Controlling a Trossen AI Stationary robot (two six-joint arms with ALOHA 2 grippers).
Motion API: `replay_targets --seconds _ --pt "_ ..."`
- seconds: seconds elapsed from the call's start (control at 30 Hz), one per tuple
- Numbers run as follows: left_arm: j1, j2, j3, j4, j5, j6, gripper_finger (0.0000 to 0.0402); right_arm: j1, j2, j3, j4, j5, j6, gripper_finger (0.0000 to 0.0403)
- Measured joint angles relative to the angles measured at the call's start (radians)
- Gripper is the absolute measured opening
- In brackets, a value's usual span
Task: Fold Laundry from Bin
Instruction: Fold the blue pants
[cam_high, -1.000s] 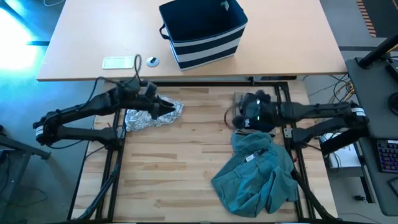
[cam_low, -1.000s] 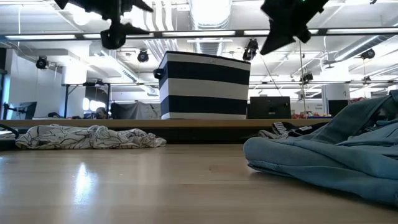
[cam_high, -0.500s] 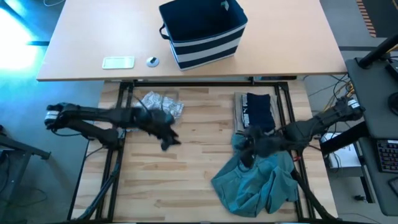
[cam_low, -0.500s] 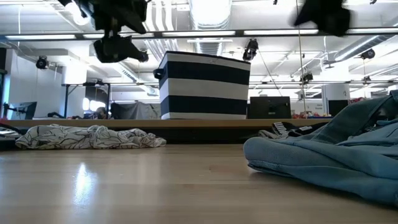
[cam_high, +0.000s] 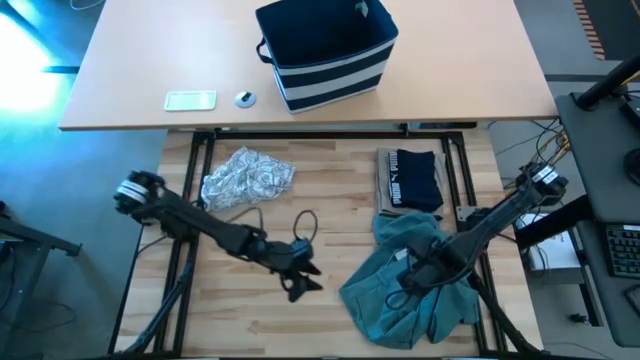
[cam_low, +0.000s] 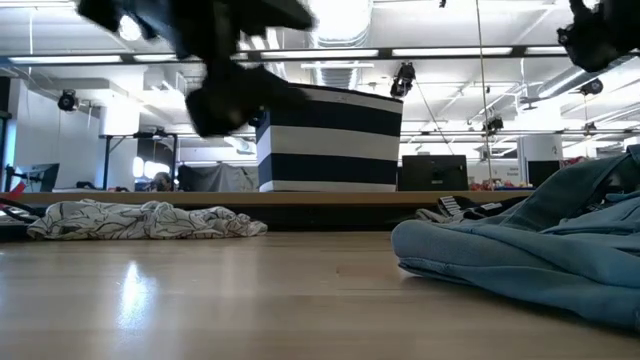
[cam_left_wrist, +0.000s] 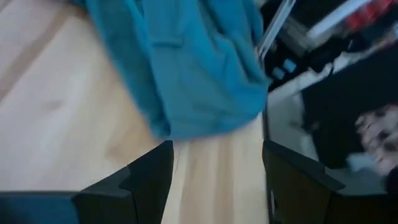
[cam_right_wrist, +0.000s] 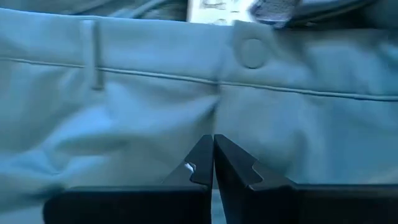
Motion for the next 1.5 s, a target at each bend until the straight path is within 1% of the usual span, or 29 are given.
replay_targets --seconds 0.07,0.1,0.17,0.27,0.37,0.4,0.5,0.73,0.87,0.97,1.03,1.1,1.17,1.27,1.3,1.4,1.5 --pt "0.004 0.08 0.004 0.125 -0.001 -0.039 0.023 0.0 0.014 0.028 0.002 -0.001 -0.004 0.0009" --pt "0.004 0.118 0.015 0.156 -0.001 -0.063 0.023 0.0 0.016 0.043 -0.001 0.003 -0.007 0.0009" --pt "0.003 0.195 0.06 0.165 -0.001 -0.111 0.023 0.0 0.014 0.074 -0.006 0.012 -0.02 0.0009" --pt "0.002 0.298 0.151 0.085 0.0 -0.208 0.023 0.0 0.004 0.128 -0.028 0.048 -0.059 0.0009" --pt "0.002 0.396 0.245 -0.043 0.002 -0.318 0.023 0.0 0.0 0.192 -0.097 0.093 -0.1 0.0009" --pt "0.003 0.424 0.273 -0.061 0.001 -0.347 0.023 0.001 0.0 0.213 -0.119 0.106 -0.122 0.0009" --pt "0.004 0.473 0.342 -0.053 0.018 -0.423 0.023 0.004 -0.001 0.263 -0.164 0.155 -0.182 0.0009" --pt "0.005 0.512 0.42 -0.116 0.013 -0.63 0.023 0.008 -0.001 0.32 -0.231 0.277 -0.349 0.0009" --pt "0.006 0.543 0.448 -0.111 0.014 -0.739 0.023 0.005 -0.002 0.329 -0.263 0.302 -0.432 0.0009" --pt "0.005 0.575 0.487 -0.108 0.027 -0.758 0.0226 -0.005 -0.01 0.338 -0.299 0.316 -0.456 0.0009" --pt "0.004 0.596 0.52 -0.11 0.029 -0.744 0.0208 -0.017 -0.03 0.342 -0.316 0.318 -0.462 0.0009" --pt "0.005 0.622 0.568 -0.135 0.035 -0.712 0.0173 -0.026 -0.061 0.347 -0.32 0.323 -0.488 0.0009" --pt "0.004 0.638 0.617 -0.156 0.045 -0.674 0.0122 -0.028 -0.095 0.352 -0.324 0.342 -0.505 0.0009" --pt "0.013 0.657 0.685 -0.219 0.074 -0.599 0.0031 -0.029 -0.155 0.352 -0.325 0.389 -0.511 0.0009" --pt "0.021 0.655 0.704 -0.254 0.081 -0.578 0.0017 -0.029 -0.173 0.352 -0.325 0.396 -0.511 0.0009" --pt "0.041 0.616 0.752 -0.442 0.081 -0.516 0.0017 -0.029 -0.217 0.352 -0.321 0.428 -0.509 0.0009" --pt "0.062 0.557 0.812 -0.712 0.068 -0.422 0.0007 -0.026 -0.238 0.351 -0.306 0.47 -0.519 0.0009"
